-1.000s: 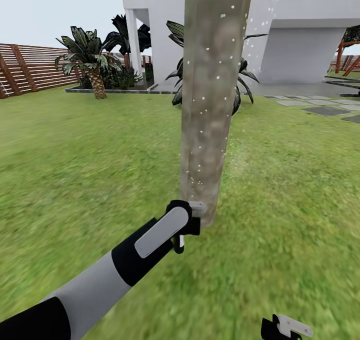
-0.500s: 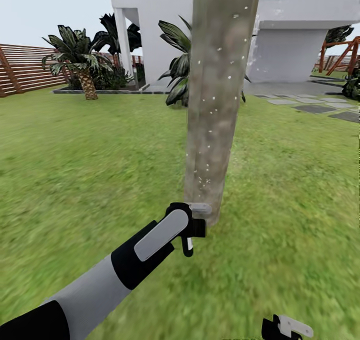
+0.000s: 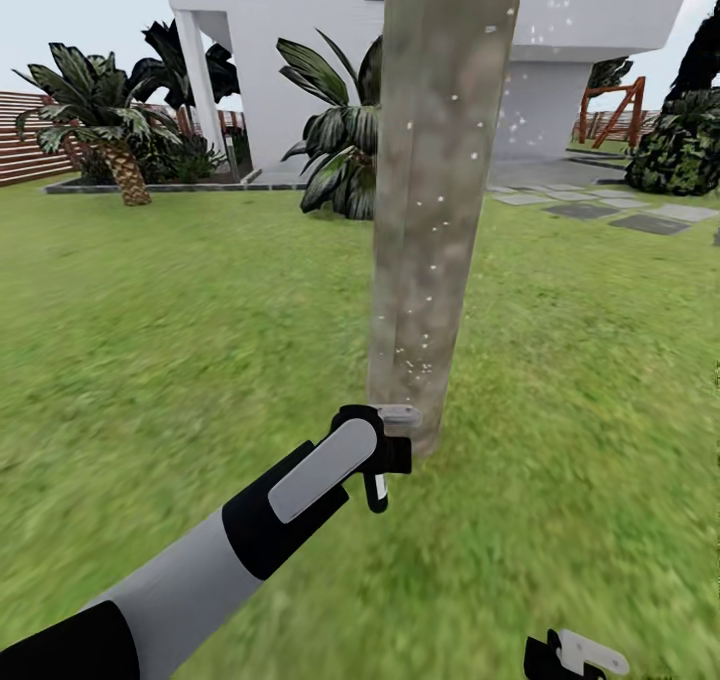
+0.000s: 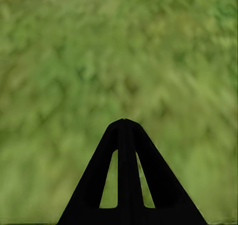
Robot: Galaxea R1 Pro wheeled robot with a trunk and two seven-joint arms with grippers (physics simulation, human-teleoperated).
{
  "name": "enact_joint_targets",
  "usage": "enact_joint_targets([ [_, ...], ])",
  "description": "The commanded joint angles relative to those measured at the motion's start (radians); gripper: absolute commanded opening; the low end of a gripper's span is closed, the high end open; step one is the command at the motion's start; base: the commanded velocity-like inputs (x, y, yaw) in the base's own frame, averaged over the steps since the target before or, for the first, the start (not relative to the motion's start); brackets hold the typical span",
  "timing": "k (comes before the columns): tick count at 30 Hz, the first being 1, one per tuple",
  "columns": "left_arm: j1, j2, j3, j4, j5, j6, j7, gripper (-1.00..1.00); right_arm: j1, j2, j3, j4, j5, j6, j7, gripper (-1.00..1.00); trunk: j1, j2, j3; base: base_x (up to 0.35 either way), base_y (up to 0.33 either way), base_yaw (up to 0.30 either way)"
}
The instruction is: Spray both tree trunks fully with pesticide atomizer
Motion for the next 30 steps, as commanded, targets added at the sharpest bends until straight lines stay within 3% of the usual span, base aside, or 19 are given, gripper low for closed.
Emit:
enact_joint_targets([
  [1, -0.001, 0.0, 0.0, -0.001, 0.005, 0.009, 0.008, -1.0, -0.001, 0.001, -0.004, 0.0, 0.01, -0.001, -0.002, -1.0, 0.0, 0.0, -0.001, 0.081, 0.342, -0.251],
  [15, 0.0, 0.0, 0.0, -0.003, 0.005, 0.009, 0.007, -1.0, -0.001, 0.001, -0.007, 0.0, 0.01, -0.001, -0.002, -1.0, 0.0, 0.0, -0.001, 0.021, 0.342, -0.251],
  [30, 0.009, -0.001, -0.001, -0.003, 0.005, -0.011, 0.007, -1.0, -0.001, 0.001, -0.008, 0.0, 0.01, -0.001, -0.002, -1.0, 0.0, 0.0, -0.001, 0.139, 0.342, -0.251],
])
